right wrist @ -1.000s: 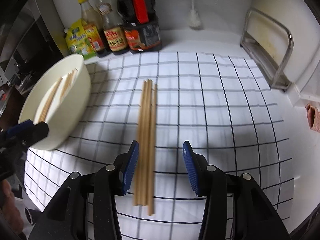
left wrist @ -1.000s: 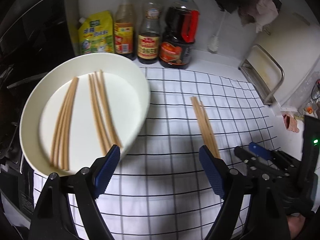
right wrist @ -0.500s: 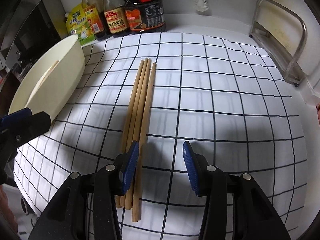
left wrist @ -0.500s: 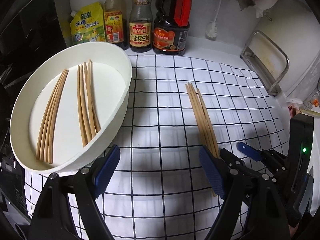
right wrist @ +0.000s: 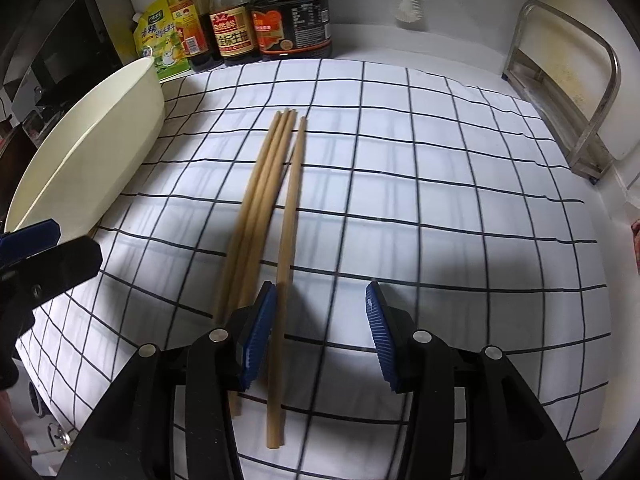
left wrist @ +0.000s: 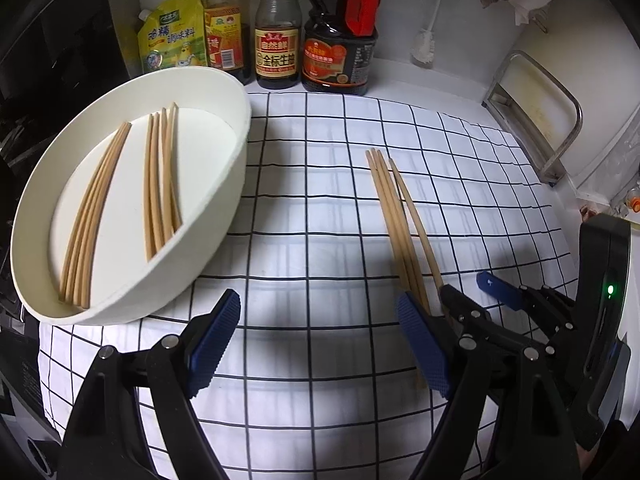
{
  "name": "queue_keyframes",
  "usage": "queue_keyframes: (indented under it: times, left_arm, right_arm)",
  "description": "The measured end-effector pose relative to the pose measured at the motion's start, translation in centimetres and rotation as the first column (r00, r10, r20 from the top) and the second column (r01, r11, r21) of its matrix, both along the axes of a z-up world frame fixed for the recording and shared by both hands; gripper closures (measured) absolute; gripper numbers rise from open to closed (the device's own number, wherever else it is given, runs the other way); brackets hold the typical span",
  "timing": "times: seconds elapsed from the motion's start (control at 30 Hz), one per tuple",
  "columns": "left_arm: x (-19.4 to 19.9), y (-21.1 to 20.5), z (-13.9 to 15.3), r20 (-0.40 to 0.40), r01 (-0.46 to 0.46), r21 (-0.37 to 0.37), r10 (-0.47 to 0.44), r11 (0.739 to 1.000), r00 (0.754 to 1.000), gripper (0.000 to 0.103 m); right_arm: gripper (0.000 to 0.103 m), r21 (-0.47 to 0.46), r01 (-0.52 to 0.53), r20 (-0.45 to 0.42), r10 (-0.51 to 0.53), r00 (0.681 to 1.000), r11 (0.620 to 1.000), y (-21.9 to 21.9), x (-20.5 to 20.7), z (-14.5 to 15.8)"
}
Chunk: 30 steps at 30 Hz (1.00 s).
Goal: Organize utensils
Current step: 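Push one chopstick away from the bundle with the right tool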
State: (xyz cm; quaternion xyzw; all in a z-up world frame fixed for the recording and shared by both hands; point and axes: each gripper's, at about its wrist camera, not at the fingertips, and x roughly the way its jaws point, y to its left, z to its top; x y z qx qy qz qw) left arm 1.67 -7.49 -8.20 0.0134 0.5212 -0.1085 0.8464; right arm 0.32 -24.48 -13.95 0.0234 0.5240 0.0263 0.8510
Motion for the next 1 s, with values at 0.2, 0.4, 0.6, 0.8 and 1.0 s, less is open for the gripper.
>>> queue_keyframes:
  times: [0.2,0.4,0.6,0.8,1.0]
  left_arm:
    - [0.4,-1.1,-1.0,-0.019,0.004,-0.005,-0.004,1.0,1.0,0.024]
    - [0.8,-2.8,-2.5,-0.033,0.013,0.014,-0.013,1.0,0.999,0.023]
    - [1.5,-3.8,-4.1,-0.048,0.002,0.016,-0.002,1.0,0.999,0.023]
    - [1.8,-4.4,-5.1,-0.05,-0.005,0.038,0.007,0.999,0.999,0.023]
    - [1.8,-4.6,-5.4,-0.041,-0.015,0.061,0.018,0.998,0.999,0.023]
  right_arm:
    - [0.059,-0.011,0.006,0.008,-0.006,1.0,1.0,-1.6,0.1,0.0]
    - [0.059,-0.031,0.022,0.017,-0.022,1.0,0.999,-3.4,0.1,-0.4]
    - [0.059,-0.012,0.02,0.037,-0.02,0.999,1.0,-4.7,0.0,-0.1]
    - [0.059,-0.013,0.005,0.045,-0.004,0.999,1.0,-4.7,0.0,-0.2]
    - [0.059,-0.01,-0.001,0.05,0.001,0.999,1.0,-4.7,0.0,-0.3]
